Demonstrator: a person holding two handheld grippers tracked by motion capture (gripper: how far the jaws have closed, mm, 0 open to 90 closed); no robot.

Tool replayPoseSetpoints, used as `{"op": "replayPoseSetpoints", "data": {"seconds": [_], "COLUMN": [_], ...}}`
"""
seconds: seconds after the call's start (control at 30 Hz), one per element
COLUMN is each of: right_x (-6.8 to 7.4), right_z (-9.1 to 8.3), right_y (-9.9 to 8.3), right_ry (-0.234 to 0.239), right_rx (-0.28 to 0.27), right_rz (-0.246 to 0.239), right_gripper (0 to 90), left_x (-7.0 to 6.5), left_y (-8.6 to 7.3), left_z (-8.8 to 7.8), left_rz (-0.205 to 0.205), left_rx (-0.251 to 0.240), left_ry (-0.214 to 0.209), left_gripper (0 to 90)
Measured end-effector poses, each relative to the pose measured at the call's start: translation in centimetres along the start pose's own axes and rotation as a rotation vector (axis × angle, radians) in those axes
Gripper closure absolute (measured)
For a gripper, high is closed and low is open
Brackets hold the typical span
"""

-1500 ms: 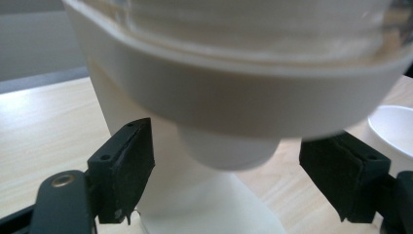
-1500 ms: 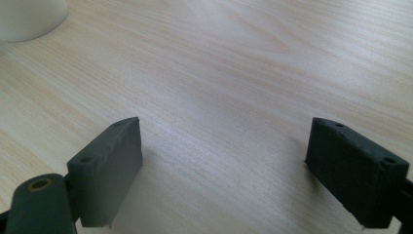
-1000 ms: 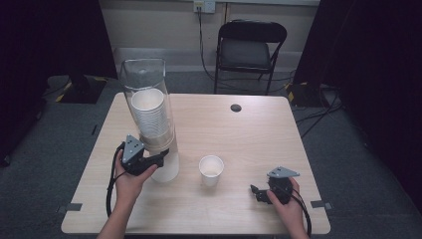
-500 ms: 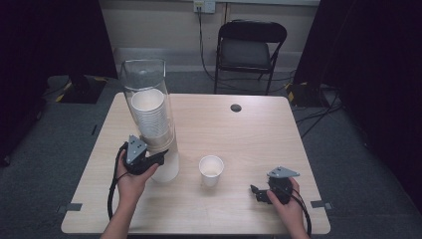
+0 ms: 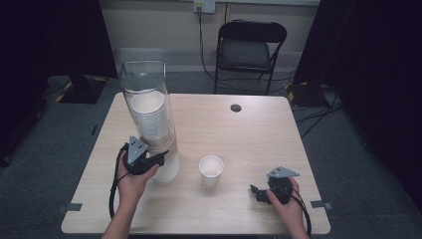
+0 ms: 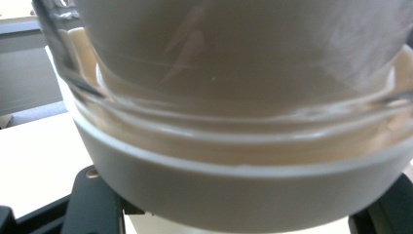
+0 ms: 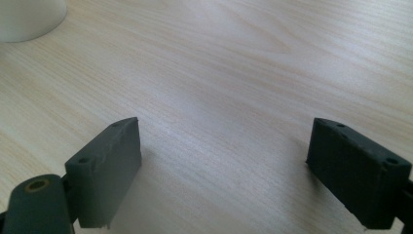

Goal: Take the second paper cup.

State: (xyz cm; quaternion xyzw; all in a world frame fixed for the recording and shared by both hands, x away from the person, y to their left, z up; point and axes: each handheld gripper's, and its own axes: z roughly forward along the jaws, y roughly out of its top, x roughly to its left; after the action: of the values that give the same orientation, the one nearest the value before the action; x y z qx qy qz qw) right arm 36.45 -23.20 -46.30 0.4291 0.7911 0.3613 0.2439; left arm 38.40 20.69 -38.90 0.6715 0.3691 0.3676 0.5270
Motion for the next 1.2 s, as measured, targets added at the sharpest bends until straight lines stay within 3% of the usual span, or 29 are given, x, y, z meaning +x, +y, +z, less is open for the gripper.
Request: {"op": "replayPoseSetpoints", "data": {"seconds": [0.37,0.47,0.5,0.83,0.9,0.93,0.97,1.0,1.03,1.07,1.1,1.2], "right_x": [0.0,0.0,0.0,0.0,0.0,0.0,0.0,0.0,0.0,0.0,0.1,0.1], "right_z": [0.1,0.1,0.1,0.1,0.1,0.1,0.1,0.1,0.0,0.0,0.0,0.0], "right_y": [0.0,0.0,0.0,0.1,0.1,0.1,0.1,0.1,0.0,0.0,0.0,0.0], "right_ry": [-0.002,-0.001,-0.002,-0.003,-0.002,-0.003,-0.004,-0.003,-0.004,-0.004,-0.004,-0.003], "right_rx": [0.002,0.001,0.002,0.003,0.003,0.003,0.004,0.004,0.001,0.001,0.001,0.001], "right_rz": [-0.001,-0.001,0.0,0.002,0.001,0.001,0.002,0.003,-0.002,-0.002,-0.001,-0.001], "right_gripper": [11.0,11.0,11.0,10.8,10.8,10.8,10.8,10.8,10.8,10.8,10.8,10.7], "left_x": [-0.1,-0.1,-0.3,-0.4,-0.5,-0.4,-0.7,-1.0,-1.2,-1.2,-1.4,-1.3], "left_y": [-0.1,-0.3,-0.5,-0.6,-0.6,-1.2,-3.1,-5.2,-6.4,-6.4,-5.9,-5.3], "left_z": [0.0,0.0,0.1,0.1,0.2,0.4,1.0,1.6,1.3,1.3,1.1,0.5], "left_rz": [0.009,0.048,0.029,0.027,0.03,0.083,0.081,0.062,0.034,0.034,0.069,0.071], "left_rx": [-0.003,0.022,0.003,0.004,0.028,0.186,0.301,0.455,0.311,0.311,0.278,0.318], "left_ry": [0.011,0.028,0.03,0.046,0.043,0.047,0.046,0.047,0.044,0.044,0.026,-0.042], "left_gripper": [33.8,33.9,33.9,34.0,35.7,35.7,36.9,37.0,36.8,36.7,36.7,36.2]}}
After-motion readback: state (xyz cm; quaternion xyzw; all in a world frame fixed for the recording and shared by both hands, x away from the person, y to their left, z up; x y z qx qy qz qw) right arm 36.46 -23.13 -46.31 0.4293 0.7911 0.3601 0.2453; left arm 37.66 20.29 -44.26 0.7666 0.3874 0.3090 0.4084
